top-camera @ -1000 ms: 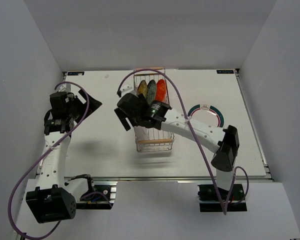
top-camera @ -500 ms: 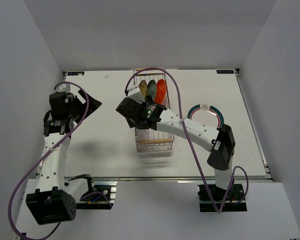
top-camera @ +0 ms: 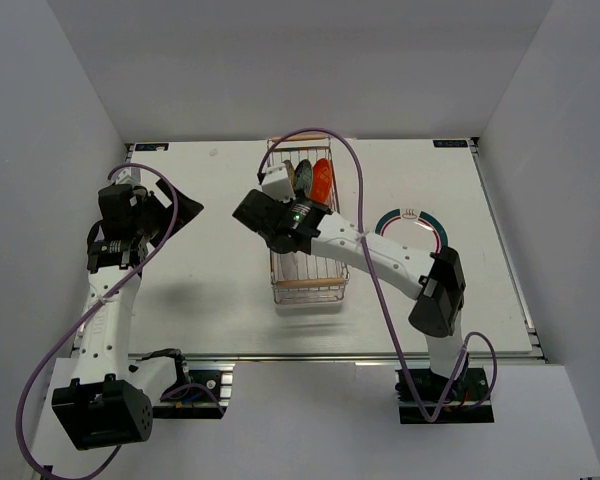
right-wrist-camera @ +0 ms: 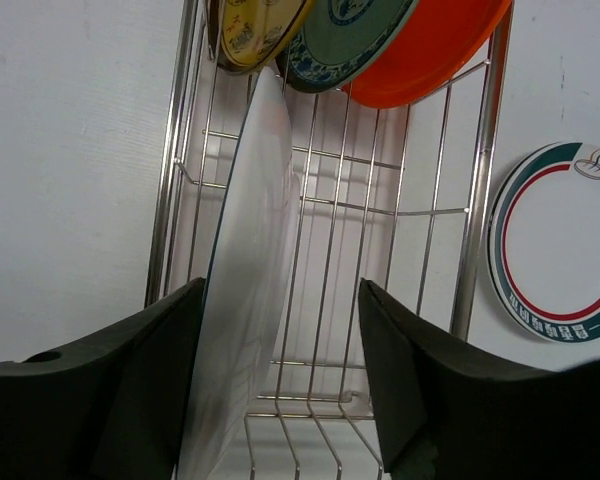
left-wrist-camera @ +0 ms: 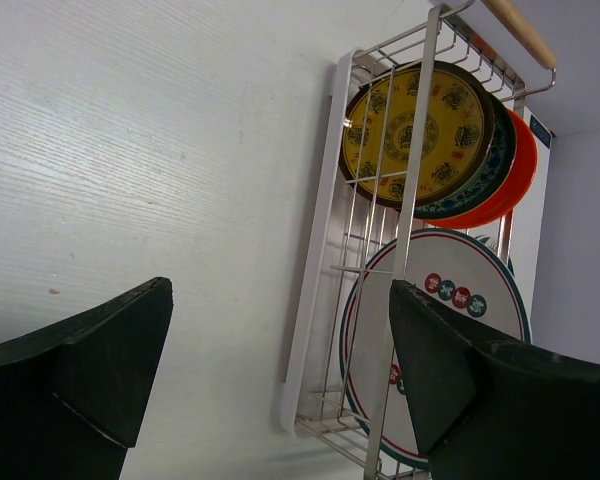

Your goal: Unload the plates from the dish rack

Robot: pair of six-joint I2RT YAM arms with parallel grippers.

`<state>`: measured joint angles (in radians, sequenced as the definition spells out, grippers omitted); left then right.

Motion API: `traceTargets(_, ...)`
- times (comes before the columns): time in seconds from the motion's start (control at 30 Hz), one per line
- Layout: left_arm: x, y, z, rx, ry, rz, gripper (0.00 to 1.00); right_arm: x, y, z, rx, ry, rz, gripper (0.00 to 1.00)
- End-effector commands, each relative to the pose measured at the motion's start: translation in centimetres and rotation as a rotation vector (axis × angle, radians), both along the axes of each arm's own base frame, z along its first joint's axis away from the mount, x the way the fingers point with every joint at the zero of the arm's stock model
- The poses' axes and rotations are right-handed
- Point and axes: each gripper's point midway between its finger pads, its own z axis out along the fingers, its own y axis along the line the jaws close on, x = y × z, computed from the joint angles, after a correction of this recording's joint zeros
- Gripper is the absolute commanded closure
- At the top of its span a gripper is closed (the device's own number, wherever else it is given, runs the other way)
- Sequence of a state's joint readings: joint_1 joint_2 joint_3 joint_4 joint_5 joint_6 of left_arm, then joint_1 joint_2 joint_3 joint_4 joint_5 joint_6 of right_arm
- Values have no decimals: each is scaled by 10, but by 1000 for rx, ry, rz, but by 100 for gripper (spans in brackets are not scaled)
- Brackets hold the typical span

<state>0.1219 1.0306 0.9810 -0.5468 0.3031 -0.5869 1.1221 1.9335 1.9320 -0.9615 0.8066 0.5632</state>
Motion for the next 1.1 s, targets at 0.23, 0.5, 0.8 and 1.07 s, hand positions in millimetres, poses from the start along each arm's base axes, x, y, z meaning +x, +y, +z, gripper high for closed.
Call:
traceTargets(0.23, -4, 0, 13, 12, -40, 6, 2, 9, 13, -9, 13, 5, -60, 49)
traceTargets(0.5, -4, 0, 18, 14, -65, 2, 2, 9, 16, -7, 9, 0, -50, 64)
traceTargets(0.8, -4, 0, 16, 13, -57, 8, 2, 8, 16, 16, 52, -42, -39, 83)
traceTargets(1.07, -4, 0, 15, 12, -56, 9, 2, 6, 20, 32, 97, -57, -2, 85)
